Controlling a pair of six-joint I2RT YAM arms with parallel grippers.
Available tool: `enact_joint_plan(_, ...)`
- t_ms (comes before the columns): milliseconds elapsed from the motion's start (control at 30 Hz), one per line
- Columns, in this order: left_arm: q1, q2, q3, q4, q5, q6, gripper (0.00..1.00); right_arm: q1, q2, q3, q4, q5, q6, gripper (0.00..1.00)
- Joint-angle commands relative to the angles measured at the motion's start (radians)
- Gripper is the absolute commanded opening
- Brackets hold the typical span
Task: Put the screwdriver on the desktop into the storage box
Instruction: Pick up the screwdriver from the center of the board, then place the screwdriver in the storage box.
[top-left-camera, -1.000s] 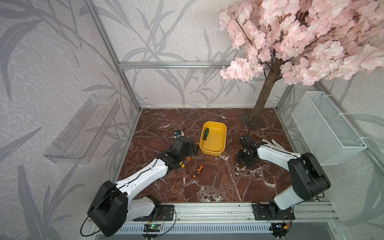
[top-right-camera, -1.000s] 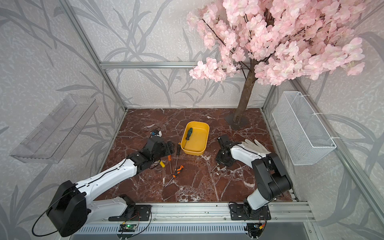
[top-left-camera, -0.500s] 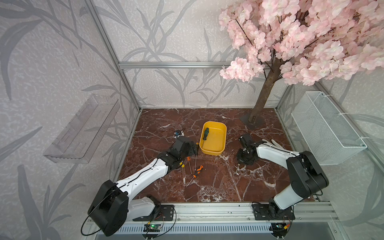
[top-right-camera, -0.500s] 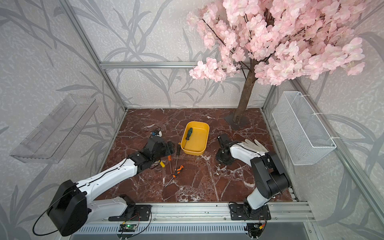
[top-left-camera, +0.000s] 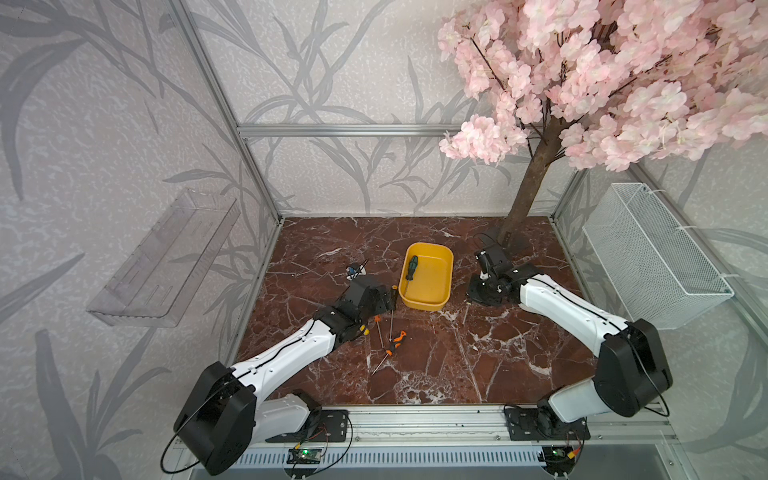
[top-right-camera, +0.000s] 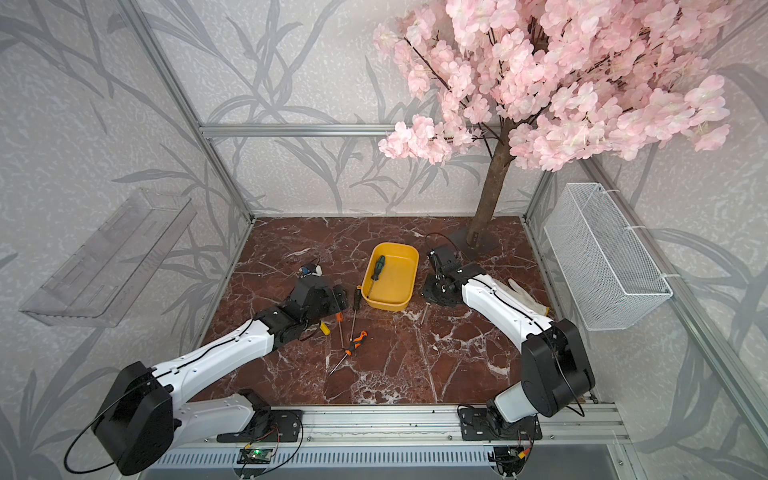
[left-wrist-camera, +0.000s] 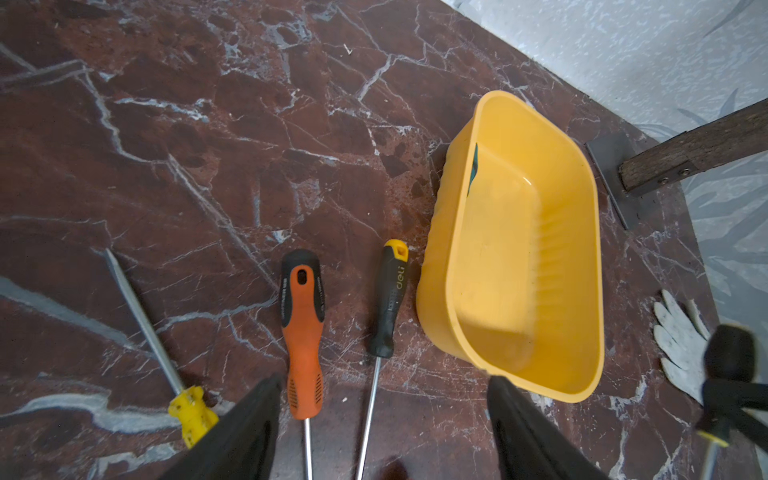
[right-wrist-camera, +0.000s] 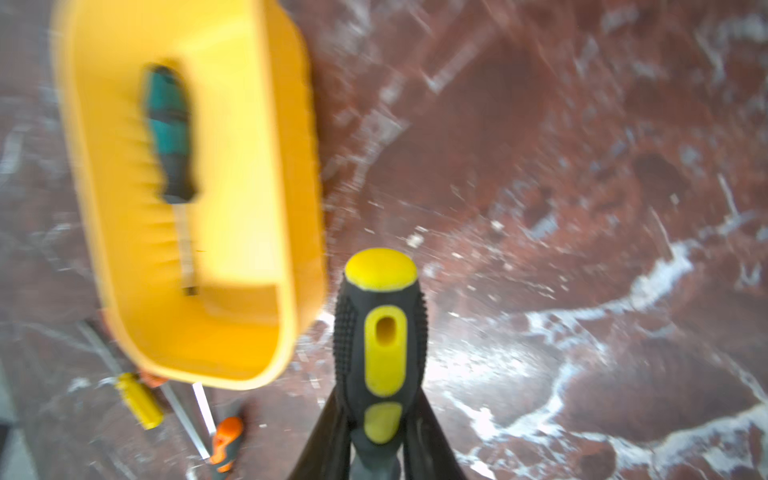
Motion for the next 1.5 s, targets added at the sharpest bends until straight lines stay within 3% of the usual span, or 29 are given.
enact_joint_plan(0,0.011,-0.032,-0.029,-0.018,-0.034,-0.034,0.84,0.018,0.056,0.119,-0.042,-0.007,-0.063,0.16)
enact_joint_plan(67,0.012,-0.041,-0.034,-0.042,-0.045,-0.043,0.88,0.027,0.116,0.208,-0.053,-0.019,-0.081,0.16)
enact_joint_plan(300,0.024,-0.123,-0.077,-0.057,-0.056,-0.057,0.87,0.060,0.395,0.513,-0.114,-0.083,-0.127,0.16)
enact_joint_plan(800,0.039,-0.145,-0.098,-0.072,-0.049,-0.061,0.88,0.082,0.801,0.873,-0.163,-0.116,-0.099,0.17)
enact_joint_plan(1100,0.052,-0.151,-0.115,-0.070,-0.044,-0.068,0.88,0.087,0.887,0.954,-0.207,-0.105,-0.082,0.19)
enact_joint_plan(1300,0.056,-0.132,-0.124,-0.057,-0.026,-0.073,0.87,0.102,0.882,0.955,-0.215,-0.106,-0.106,0.38)
enact_joint_plan(1467,0.057,-0.131,-0.125,-0.054,-0.026,-0.074,0.88,0.104,0.856,0.981,-0.234,-0.096,-0.123,0.42)
